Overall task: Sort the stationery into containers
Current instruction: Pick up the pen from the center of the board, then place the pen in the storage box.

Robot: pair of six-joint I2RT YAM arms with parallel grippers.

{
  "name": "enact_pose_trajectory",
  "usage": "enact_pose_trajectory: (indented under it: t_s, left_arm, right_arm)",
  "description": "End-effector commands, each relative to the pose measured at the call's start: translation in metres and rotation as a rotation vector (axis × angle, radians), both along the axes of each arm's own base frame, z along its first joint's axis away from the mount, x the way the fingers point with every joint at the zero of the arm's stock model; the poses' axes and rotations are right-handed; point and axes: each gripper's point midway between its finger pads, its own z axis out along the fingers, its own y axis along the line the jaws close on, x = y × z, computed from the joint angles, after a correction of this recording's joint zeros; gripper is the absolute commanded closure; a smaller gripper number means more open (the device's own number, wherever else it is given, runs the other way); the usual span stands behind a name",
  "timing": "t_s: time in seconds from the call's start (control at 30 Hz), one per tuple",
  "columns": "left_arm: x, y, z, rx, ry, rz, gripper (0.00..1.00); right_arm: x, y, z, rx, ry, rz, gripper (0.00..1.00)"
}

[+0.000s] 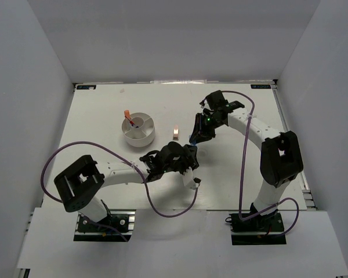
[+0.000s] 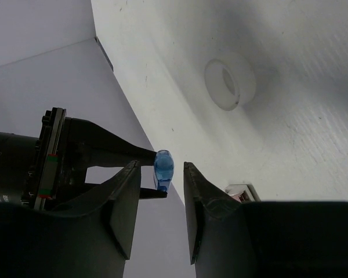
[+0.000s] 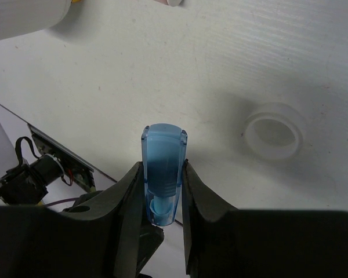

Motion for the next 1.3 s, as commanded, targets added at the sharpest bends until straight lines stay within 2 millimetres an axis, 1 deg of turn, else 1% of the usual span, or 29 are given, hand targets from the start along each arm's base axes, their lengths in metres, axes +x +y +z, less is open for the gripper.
enact_pose_trajectory:
  t_s: [0.0, 0.13, 0.23, 0.37, 0.4, 0.47, 0.5, 0.53, 0.57, 0.6, 0.67, 0.7, 0.73, 0.77, 0.8, 0.83, 0.87, 0.9, 0.93, 0.97, 1.0, 1.03, 1.07, 1.1, 1.13, 1.17, 1.2, 1.23, 1.27]
  left_arm:
    - [0.005, -0.004, 0.015, -0.046, -0.031, 0.02, 0.55]
    - [0.005, -0.003, 0.009, -0.031, -0.023, 0.024, 0.58]
    - [0.005, -0.004, 0.007, -0.034, -0.012, 0.027, 0.64]
    - [0.005, -0.005, 0.008, -0.038, -0.006, 0.027, 0.75]
    - [0.005, -0.005, 0.008, -0.039, -0.005, 0.026, 0.81]
    - [0.005, -0.005, 0.011, -0.054, -0.01, 0.028, 0.88]
    - [0.004, -0.005, 0.012, -0.06, -0.014, 0.027, 0.94]
    - [0.004, -0.004, 0.012, -0.069, -0.02, 0.025, 0.97]
    - [0.0, -0.006, 0.013, -0.073, -0.025, 0.015, 0.99]
    - [-0.001, -0.004, 0.015, -0.08, -0.029, 0.013, 1.0]
    - [-0.004, -0.003, 0.017, -0.087, -0.026, 0.004, 1.0]
    - [-0.006, -0.002, 0.023, -0.102, -0.027, 0.004, 1.0]
    - [-0.012, -0.002, 0.022, -0.097, -0.019, -0.01, 1.0]
    - [-0.018, -0.004, 0.025, -0.105, -0.013, -0.027, 1.0]
    - [-0.02, -0.002, 0.027, -0.112, -0.004, -0.023, 1.0]
    - [-0.026, 0.0, 0.032, -0.117, 0.002, -0.028, 1.0]
    - [-0.032, -0.001, 0.037, -0.128, 0.013, -0.033, 1.0]
    - [-0.033, 0.001, 0.043, -0.157, 0.045, -0.01, 1.0]
    - [-0.041, 0.002, 0.043, -0.157, 0.084, -0.008, 1.0]
    - [-0.046, -0.001, 0.069, -0.222, 0.102, -0.005, 1.0]
    - [-0.046, 0.0, 0.077, -0.29, 0.212, 0.063, 1.0]
    - [-0.05, 0.0, 0.083, -0.307, 0.289, 0.102, 1.0]
    - [-0.045, -0.008, 0.121, -0.451, 0.425, 0.19, 1.0]
    - [-0.042, -0.009, 0.132, -0.491, 0.506, 0.258, 1.0]
    - [-0.031, 0.0, 0.132, -0.491, 0.578, 0.368, 1.0]
    - [-0.03, -0.004, 0.138, -0.566, 0.724, 0.46, 1.0]
    - [-0.018, -0.002, 0.168, -0.658, 0.755, 0.515, 1.0]
    - [-0.009, 0.002, 0.179, -0.72, 0.755, 0.584, 1.0]
    - [0.001, 0.006, 0.183, -0.793, 0.823, 0.655, 1.0]
  right_arm:
    - [-0.005, 0.006, 0.019, 0.051, -0.024, 0.011, 1.0]
    - [-0.006, 0.009, 0.023, 0.071, -0.024, 0.015, 1.0]
    - [-0.007, 0.008, 0.023, 0.072, -0.02, 0.012, 1.0]
    - [-0.01, 0.009, 0.021, 0.077, -0.01, 0.014, 1.0]
    - [-0.011, 0.011, 0.023, 0.091, -0.009, 0.021, 1.0]
    - [-0.013, 0.013, 0.023, 0.102, 0.0, 0.026, 1.0]
    - [-0.013, 0.014, 0.025, 0.113, 0.0, 0.028, 1.0]
    - [-0.015, 0.014, 0.023, 0.111, 0.008, 0.027, 1.0]
    - [-0.015, 0.013, 0.024, 0.114, 0.005, 0.028, 0.86]
    - [-0.016, 0.014, 0.024, 0.122, 0.013, 0.026, 0.76]
    - [-0.018, 0.014, 0.023, 0.133, 0.024, 0.025, 0.64]
    - [-0.019, 0.015, 0.024, 0.145, 0.026, 0.031, 0.5]
    - [-0.017, 0.015, 0.024, 0.149, 0.017, 0.033, 0.47]
    - [-0.01, 0.01, 0.023, 0.125, -0.001, 0.006, 0.46]
    - [-0.003, 0.007, 0.024, 0.111, -0.021, -0.006, 0.45]
    - [0.005, 0.0, 0.023, 0.088, -0.045, -0.014, 0.43]
    - [0.024, -0.008, 0.032, 0.063, -0.109, -0.043, 0.43]
    - [0.036, -0.013, 0.037, 0.046, -0.147, -0.055, 0.43]
    - [0.052, -0.025, 0.039, 0.011, -0.201, -0.063, 0.44]
    - [0.076, -0.041, 0.053, -0.035, -0.272, -0.115, 0.45]
    - [0.09, -0.053, 0.061, -0.046, -0.308, -0.138, 0.45]
    - [0.101, -0.059, 0.065, -0.059, -0.347, -0.123, 0.46]
    - [0.113, -0.066, 0.077, -0.063, -0.387, -0.139, 0.47]
    - [0.123, -0.081, 0.082, -0.068, -0.404, -0.168, 0.49]
    - [0.128, -0.087, 0.085, -0.066, -0.416, -0.175, 0.5]
    - [0.131, -0.088, 0.089, -0.054, -0.421, -0.181, 0.53]
    - [0.136, -0.099, 0.091, -0.045, -0.418, -0.211, 0.54]
    - [0.137, -0.101, 0.092, -0.03, -0.416, -0.212, 0.54]
    - [0.137, -0.102, 0.093, -0.013, -0.412, -0.213, 0.54]
